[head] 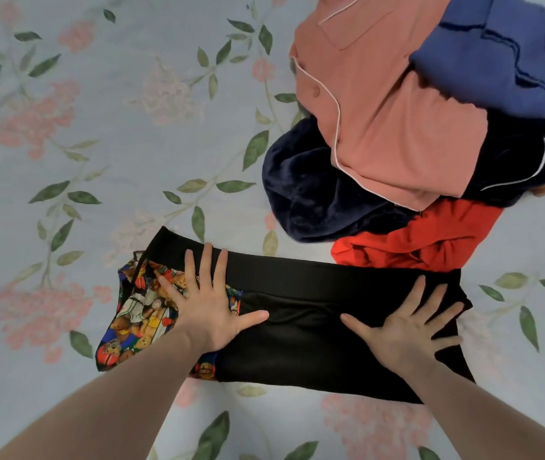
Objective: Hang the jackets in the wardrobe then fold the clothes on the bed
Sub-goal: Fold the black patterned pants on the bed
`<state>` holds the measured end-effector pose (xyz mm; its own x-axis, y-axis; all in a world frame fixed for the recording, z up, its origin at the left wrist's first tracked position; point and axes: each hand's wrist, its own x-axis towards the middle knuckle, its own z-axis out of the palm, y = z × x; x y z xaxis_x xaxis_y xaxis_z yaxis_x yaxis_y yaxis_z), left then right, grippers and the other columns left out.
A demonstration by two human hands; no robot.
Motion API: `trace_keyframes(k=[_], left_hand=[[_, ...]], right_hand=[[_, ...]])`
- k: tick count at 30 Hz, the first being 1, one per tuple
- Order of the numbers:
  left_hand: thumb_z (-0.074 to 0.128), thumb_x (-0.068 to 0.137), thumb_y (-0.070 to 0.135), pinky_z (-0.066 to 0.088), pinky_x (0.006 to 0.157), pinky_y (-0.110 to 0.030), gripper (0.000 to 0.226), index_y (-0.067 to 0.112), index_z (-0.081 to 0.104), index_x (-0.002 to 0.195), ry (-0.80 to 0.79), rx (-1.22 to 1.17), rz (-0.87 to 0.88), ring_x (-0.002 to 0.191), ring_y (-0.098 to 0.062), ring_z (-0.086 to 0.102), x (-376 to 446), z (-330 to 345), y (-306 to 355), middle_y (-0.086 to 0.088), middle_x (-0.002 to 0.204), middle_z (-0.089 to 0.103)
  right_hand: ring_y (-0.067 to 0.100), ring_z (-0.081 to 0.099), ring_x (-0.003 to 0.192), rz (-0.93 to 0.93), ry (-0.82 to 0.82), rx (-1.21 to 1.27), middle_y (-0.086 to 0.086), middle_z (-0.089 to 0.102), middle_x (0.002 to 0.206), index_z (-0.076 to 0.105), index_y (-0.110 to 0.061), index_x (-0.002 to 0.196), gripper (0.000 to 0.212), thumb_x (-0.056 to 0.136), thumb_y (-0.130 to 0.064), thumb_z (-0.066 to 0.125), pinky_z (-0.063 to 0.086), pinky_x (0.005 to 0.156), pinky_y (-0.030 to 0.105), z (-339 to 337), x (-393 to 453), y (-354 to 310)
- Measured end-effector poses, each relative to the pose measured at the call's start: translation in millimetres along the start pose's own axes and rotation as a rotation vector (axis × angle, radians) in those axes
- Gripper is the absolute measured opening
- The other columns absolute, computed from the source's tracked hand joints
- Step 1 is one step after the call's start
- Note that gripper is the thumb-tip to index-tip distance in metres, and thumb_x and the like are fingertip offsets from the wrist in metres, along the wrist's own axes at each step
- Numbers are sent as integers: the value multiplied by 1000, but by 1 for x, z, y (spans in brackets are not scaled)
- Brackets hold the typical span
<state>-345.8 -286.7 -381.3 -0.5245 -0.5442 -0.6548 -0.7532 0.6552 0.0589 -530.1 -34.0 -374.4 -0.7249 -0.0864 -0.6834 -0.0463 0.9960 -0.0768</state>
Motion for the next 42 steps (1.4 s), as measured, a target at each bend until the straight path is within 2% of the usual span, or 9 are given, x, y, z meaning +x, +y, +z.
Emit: trace_keyframes(k=[15,22,24,26,30,33,36,39,42], left_hand=[[18,53,111,-15,110,-78,138,30,-36,153,-11,19,-4,141,-31,-49,1,-3,1,4,153,-52],[29,54,110,-13,114,-75,133,43,-25,155,-15,-64,42,151,-27,-33,-3,-13,-8,12,163,-34],[34,66,103,-8,118,-70,115,46,-2,159,95,-138,70,156,-25,-15,-8,-20,-15,10,170,-12],[43,80,90,6,122,-64,95,39,21,158,341,-202,57,155,-28,11,-15,-27,-26,1,168,14],[63,89,62,25,115,-58,79,18,39,151,661,-308,-180,142,-39,32,-31,-31,-64,-14,155,36],[65,91,57,41,104,-55,71,7,46,138,526,-366,-368,128,-45,47,-39,-30,-101,-23,137,51],[59,99,46,45,83,-42,42,6,57,109,337,-403,-279,105,-42,60,-48,-32,-121,-19,107,66],[53,104,37,45,82,-43,33,6,61,102,429,-407,-238,102,-43,60,-58,-43,-127,-22,104,67],[54,103,32,47,90,-46,33,1,62,114,460,-405,-344,112,-47,59,-63,-47,-129,-26,116,65]], right_hand=[[44,-34,147,-23,46,-15,6,-41,159,-44,-27,146,160,42,-106,49,0,114,78,-2,-1,-2],[40,-23,153,-76,148,39,-1,-29,166,-27,-33,155,155,45,-103,56,3,115,75,1,-4,11],[38,-15,155,-108,189,53,-3,-19,169,-18,-35,158,143,53,-99,56,8,117,72,0,-7,20],[37,5,155,-197,322,159,0,3,170,2,-33,161,126,65,-88,62,19,119,66,-5,-14,34],[39,35,141,-252,620,460,18,35,153,33,-12,154,100,77,-53,82,30,118,53,-17,-28,71],[36,45,138,-49,424,616,13,45,151,33,-13,154,109,71,-67,79,37,116,52,-20,-30,88],[30,60,122,64,169,754,5,63,133,51,-13,140,85,75,-61,81,48,105,42,-31,-37,92],[23,69,101,60,-81,907,1,73,110,65,-16,121,56,78,-47,85,52,86,35,-49,-43,92],[23,73,103,25,-194,981,1,77,112,69,-16,123,51,80,-39,84,55,83,35,-63,-48,95]])
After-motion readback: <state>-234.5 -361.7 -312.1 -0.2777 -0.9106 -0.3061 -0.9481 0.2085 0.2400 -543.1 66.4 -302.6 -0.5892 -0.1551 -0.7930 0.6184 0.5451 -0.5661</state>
